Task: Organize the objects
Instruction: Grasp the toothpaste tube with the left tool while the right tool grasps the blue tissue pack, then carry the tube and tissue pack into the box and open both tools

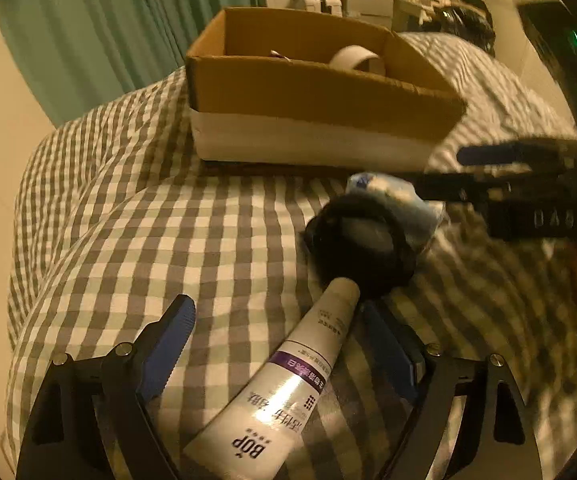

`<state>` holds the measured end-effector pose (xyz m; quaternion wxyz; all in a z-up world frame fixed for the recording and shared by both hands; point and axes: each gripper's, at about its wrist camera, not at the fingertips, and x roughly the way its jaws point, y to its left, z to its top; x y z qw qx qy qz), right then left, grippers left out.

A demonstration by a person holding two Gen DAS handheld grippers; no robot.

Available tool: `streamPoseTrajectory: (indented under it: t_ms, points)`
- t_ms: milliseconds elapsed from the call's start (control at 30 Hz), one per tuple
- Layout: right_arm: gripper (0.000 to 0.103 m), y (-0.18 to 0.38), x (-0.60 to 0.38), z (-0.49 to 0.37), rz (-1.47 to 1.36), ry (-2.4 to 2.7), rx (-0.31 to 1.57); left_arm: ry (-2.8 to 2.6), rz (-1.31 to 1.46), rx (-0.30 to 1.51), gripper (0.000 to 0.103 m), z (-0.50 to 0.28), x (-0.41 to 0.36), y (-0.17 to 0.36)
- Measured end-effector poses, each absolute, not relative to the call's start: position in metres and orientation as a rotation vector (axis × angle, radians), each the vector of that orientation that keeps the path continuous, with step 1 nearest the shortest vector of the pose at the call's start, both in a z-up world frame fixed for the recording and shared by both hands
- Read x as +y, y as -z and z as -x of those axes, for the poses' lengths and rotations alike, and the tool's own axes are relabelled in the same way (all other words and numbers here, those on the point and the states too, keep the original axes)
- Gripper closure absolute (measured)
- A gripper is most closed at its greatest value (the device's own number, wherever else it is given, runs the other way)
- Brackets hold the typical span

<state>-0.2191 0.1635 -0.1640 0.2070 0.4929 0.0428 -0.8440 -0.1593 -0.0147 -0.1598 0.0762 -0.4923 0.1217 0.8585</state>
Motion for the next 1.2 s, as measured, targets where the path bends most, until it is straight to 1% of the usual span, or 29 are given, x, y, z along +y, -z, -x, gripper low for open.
streamPoseTrajectory:
  t_ms: [67,100,133,167,200,233,267,300,333,400,433,500,800,1067,1200]
  points:
    - [0.028,0.168,0.163,0.222,-1.368,2.343,0.089,-2.565,1.471,0.388,0.022,0.157,-0.011,0.165]
    - [0.028,0.171,0.162,0.223,-1.368,2.335,0.075,-2.561,1.478,0.383,0.028,0.157,-0.010,0.168]
    - [0.028,0.175,0.161,0.225,-1.370,2.319,0.065,-2.560,1.479,0.384,0.038,0.157,-0.009,0.169]
    - [0.028,0.179,0.159,0.226,-1.374,2.304,0.059,-2.558,1.475,0.393,0.045,0.157,-0.008,0.169]
    - [0.028,0.183,0.157,0.227,-1.381,2.290,0.050,-2.558,1.476,0.397,0.062,0.157,-0.007,0.170]
    - [0.028,0.188,0.156,0.228,-1.395,2.275,0.041,-2.562,1.482,0.397,0.070,0.158,-0.008,0.171]
    - [0.028,0.194,0.154,0.230,-1.412,2.261,0.036,-2.561,1.488,0.382,0.073,0.160,-0.009,0.172]
    - [0.028,0.198,0.155,0.232,-1.429,2.245,0.025,-2.554,1.490,0.364,0.078,0.161,-0.010,0.172]
    - [0.030,0.202,0.156,0.234,-1.441,2.225,0.000,-2.554,1.489,0.352,0.079,0.162,-0.010,0.172]
    - [0.049,0.207,0.160,0.238,-1.455,2.162,-0.086,-2.556,1.486,0.338,0.080,0.162,-0.011,0.171]
    - [0.049,0.209,0.164,0.239,-1.461,2.139,-0.130,-2.559,1.484,0.329,0.080,0.161,-0.012,0.171]
    - [0.050,0.208,0.167,0.237,-1.456,2.152,-0.135,-2.561,1.484,0.310,0.080,0.162,-0.013,0.169]
    - [0.051,0.183,0.159,0.205,-1.363,2.282,0.081,-2.586,1.466,0.276,0.082,0.157,-0.023,0.161]
    - [0.052,0.158,0.172,0.178,-1.309,2.353,0.142,-2.631,1.401,0.263,0.082,0.148,-0.023,0.146]
    - [0.052,0.141,0.175,0.160,-1.265,2.388,0.212,-2.652,1.367,0.253,0.082,0.142,-0.021,0.136]
